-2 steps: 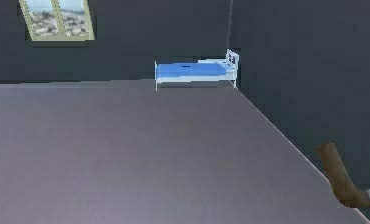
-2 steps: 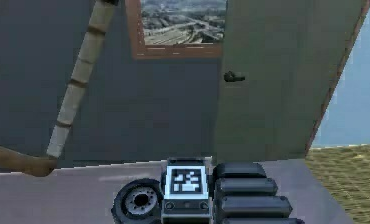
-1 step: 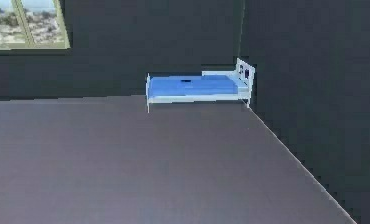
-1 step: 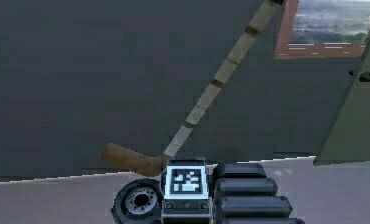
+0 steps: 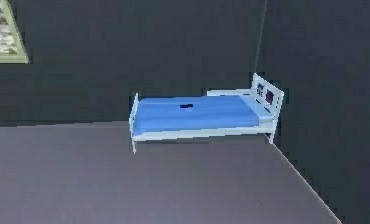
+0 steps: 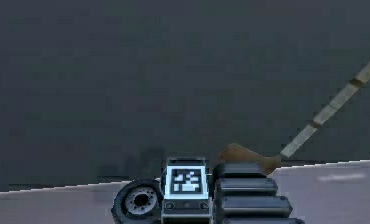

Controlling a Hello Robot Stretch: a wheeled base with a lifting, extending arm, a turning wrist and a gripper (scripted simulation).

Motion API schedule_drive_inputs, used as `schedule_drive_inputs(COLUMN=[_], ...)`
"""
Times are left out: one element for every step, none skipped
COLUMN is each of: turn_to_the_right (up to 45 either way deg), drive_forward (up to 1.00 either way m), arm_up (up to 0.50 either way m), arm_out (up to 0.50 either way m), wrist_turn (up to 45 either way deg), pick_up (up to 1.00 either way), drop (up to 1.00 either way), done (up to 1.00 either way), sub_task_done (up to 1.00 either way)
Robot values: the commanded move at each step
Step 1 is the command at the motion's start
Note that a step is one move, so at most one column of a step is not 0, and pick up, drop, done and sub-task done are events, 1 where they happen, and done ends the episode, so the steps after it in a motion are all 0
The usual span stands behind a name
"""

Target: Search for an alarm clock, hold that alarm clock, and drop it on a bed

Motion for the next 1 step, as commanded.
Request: schedule_drive_inputs(turn_to_the_right=[-3.0], drive_forward=[0.0], arm_up=[0.0], arm_out=[0.0], wrist_turn=[0.0], pick_up=[0.0], drop=[0.0], done=[0.0], sub_task_done=[0.0])
